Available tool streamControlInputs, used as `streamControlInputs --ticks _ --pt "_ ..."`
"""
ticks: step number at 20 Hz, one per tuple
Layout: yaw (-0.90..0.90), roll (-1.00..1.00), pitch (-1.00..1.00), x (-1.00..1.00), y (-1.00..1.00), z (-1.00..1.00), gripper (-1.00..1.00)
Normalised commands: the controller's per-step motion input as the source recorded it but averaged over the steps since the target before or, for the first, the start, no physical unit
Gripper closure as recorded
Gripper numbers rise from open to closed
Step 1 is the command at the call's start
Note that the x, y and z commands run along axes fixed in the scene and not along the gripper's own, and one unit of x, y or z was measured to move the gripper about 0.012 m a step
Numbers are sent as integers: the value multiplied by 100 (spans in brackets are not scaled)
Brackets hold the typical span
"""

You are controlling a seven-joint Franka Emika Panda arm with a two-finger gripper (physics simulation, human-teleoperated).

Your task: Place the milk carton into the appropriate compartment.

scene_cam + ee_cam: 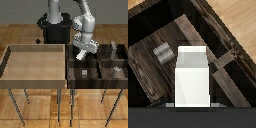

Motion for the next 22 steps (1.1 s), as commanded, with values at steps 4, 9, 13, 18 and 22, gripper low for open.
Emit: streamControlInputs --ticks 4,9,13,18,22 --pt "0 0 0 0 0 0 -100" --pt "0 0 0 0 0 0 -100" --pt "0 0 0 0 0 0 -100" --pt "0 0 0 0 0 0 -100" --pt "0 0 0 0 0 0 -100"
